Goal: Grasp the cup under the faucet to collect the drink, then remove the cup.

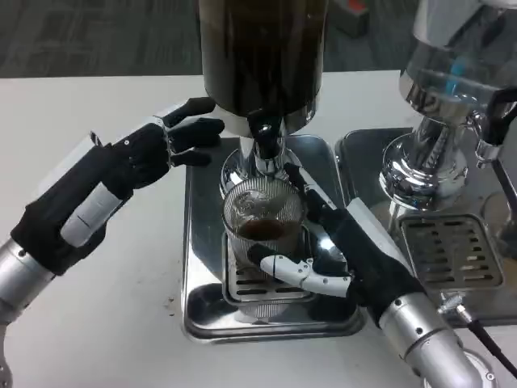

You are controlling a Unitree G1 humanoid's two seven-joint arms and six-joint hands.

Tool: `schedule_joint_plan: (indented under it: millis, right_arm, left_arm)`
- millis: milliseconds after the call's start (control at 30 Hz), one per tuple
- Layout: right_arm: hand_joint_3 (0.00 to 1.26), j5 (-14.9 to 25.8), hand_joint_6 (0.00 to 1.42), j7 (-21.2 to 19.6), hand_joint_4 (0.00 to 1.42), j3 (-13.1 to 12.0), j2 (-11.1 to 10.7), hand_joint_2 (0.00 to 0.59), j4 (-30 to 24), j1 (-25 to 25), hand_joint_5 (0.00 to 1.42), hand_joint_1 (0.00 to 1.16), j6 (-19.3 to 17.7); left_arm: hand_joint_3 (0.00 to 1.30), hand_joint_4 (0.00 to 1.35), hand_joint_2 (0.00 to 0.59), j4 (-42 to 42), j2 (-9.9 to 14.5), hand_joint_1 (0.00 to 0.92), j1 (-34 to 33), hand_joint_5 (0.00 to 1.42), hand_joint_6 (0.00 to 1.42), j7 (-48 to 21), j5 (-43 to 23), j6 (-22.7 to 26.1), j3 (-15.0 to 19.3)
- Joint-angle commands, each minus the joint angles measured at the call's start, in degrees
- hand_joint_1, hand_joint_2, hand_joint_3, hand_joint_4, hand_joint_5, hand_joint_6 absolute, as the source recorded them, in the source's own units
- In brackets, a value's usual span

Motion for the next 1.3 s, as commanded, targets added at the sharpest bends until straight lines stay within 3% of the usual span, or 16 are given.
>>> schedule_joint_plan:
  millis: [33, 367, 867, 1067, 1300]
  right_arm:
    - [0.00, -0.71, 0.07, -1.08, 0.00, 0.40, 0.28, 0.202, 0.90, -0.17, 0.00, 0.66, 0.35]
    - [0.00, -2.36, 0.10, -2.75, 0.00, 1.45, 1.12, 0.200, 1.50, -0.21, 0.00, 0.66, 1.57]
    - [0.00, -5.16, 0.27, -5.44, 0.04, 3.25, 3.20, 0.204, 2.21, -0.67, 0.18, 0.69, 4.99]
    - [0.13, -5.99, 0.36, -6.78, 0.16, 4.42, 4.08, 0.202, 2.86, -0.67, 0.30, 0.70, 5.77]
    - [0.24, -6.74, 0.43, -8.47, 0.25, 5.47, 4.67, 0.204, 4.02, -0.48, 0.37, 0.72, 4.16]
  left_arm:
    - [0.15, 0.18, 0.103, -0.94, 0.62, 0.000, 1.34, 0.18, 0.25, 0.95, 0.41, 0.55, 0.55]
    - [0.19, 0.20, 0.110, -1.60, 0.99, 0.000, 2.58, 0.19, 0.27, 1.77, 0.59, 1.16, 0.68]
    - [0.24, 0.24, 0.095, -2.82, 1.14, 0.000, 4.65, 0.22, 0.29, 3.24, 1.03, 1.80, 0.54]
    - [0.25, 0.26, 0.087, -2.95, 1.51, 0.000, 5.03, 0.23, 0.31, 3.63, 1.00, 2.07, 0.76]
    - [0.25, 0.29, 0.087, -2.92, 1.80, 0.000, 5.28, 0.24, 0.32, 3.86, 1.05, 2.27, 0.75]
